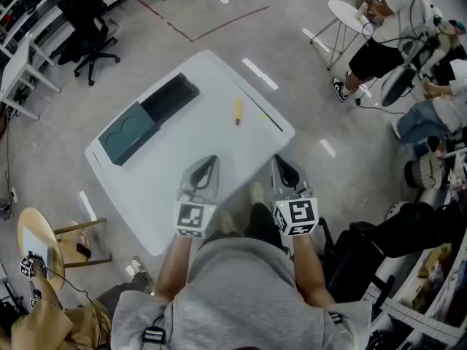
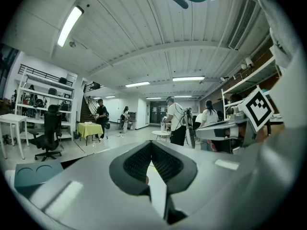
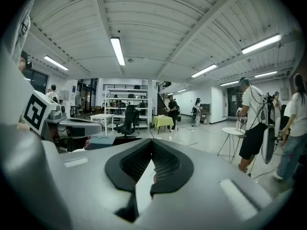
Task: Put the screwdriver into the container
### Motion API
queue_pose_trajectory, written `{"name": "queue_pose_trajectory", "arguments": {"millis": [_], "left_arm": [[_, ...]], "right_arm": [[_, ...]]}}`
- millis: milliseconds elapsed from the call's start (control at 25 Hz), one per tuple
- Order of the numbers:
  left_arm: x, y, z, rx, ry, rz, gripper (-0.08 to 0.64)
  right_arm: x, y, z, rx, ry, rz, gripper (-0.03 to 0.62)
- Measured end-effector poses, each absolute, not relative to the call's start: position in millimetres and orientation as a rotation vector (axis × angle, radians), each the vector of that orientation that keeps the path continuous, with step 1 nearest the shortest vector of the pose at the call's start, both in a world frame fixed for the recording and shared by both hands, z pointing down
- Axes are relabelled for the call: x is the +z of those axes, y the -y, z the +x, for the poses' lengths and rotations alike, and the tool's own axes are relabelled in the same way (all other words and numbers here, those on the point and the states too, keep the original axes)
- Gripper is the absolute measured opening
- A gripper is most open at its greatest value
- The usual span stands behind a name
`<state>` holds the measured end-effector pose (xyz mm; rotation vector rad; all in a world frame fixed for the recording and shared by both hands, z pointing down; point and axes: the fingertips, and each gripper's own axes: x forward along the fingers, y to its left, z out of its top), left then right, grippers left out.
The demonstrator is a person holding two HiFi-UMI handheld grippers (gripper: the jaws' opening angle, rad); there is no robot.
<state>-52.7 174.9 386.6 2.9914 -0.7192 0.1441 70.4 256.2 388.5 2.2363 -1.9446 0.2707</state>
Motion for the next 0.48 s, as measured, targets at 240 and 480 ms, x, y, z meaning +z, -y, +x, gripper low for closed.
{"name": "queue_pose_trajectory", "arguments": {"millis": [240,480], "left_arm": [[389.2,-149.0,-37.2,0.151,0.804,2.962,0.012],[402.7,-97.8,-17.9,0.175,0.912,2.903,0.011]], "right_arm": [[393.5,-220.0,92.0,0.308,2.001,2.169,0.004],[410.5,-153.0,115.1,0.367,2.074,2.063,0.005]]}}
